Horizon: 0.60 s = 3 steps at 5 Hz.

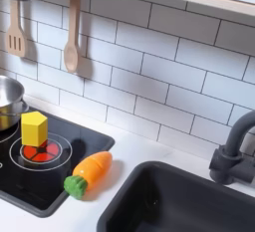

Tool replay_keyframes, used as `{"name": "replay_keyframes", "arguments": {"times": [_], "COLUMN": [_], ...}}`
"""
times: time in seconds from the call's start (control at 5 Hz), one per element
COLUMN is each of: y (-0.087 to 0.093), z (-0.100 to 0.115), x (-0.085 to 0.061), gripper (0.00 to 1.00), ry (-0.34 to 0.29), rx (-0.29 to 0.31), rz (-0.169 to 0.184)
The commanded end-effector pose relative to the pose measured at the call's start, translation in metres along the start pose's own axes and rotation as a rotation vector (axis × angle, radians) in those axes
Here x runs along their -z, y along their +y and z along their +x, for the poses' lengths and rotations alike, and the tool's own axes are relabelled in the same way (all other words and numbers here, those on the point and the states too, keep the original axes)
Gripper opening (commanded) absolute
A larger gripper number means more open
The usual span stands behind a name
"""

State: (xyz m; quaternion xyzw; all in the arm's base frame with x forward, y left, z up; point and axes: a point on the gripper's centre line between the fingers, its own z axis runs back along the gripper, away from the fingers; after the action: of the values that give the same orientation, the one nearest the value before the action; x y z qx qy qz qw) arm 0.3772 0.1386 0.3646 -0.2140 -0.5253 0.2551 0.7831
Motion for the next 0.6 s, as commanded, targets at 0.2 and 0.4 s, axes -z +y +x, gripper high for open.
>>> {"name": "replay_keyframes", "arguments": {"times": [0.2,0.4], "y": [-0.0113,-0.0105], "z": [0.0133,0.0171], "x": [-0.003,0.0009], "gripper": [0.0,0.0], "ry": [-0.042,-0.055], "rx": [-0.032,-0.047], "rz": [-0.029,-0.025]}}
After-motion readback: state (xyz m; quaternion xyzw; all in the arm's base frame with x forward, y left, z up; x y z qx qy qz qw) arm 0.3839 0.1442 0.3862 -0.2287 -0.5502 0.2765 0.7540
